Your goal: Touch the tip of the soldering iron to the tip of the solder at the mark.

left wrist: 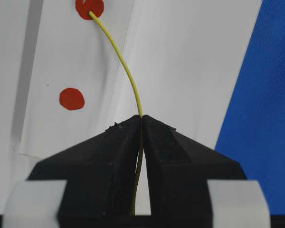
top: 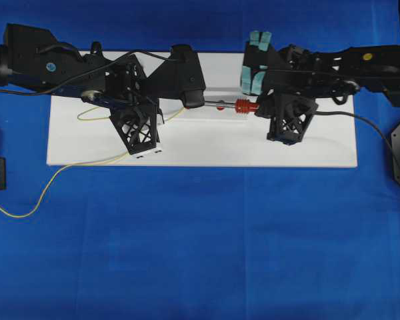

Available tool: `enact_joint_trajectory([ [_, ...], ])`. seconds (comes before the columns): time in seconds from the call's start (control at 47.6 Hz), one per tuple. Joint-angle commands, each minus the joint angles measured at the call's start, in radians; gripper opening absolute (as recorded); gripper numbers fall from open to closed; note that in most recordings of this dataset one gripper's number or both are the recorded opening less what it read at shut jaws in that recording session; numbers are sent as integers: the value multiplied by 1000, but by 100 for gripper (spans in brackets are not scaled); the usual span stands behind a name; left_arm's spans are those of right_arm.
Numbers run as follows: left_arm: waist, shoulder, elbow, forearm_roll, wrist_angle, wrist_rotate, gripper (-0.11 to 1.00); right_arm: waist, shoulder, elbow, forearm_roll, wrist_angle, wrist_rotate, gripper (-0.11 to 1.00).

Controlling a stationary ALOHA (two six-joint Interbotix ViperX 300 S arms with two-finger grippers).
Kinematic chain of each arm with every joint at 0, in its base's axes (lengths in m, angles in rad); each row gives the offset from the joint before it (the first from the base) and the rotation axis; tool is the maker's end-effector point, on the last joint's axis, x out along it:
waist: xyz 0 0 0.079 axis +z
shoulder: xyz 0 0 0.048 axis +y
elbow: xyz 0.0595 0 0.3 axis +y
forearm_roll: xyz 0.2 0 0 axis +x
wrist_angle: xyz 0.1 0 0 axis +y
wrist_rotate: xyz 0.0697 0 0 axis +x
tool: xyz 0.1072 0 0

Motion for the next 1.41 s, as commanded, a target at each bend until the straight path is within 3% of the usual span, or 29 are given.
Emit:
enact_joint_trajectory([
  [0.0,-3,-12,-14,2,0,2,3,-2,2,-32,-2,-3,-2,6],
  [1.386,-3,-2,-34,2,15,9,3,-2,14,-29,-2,0,-2,6],
])
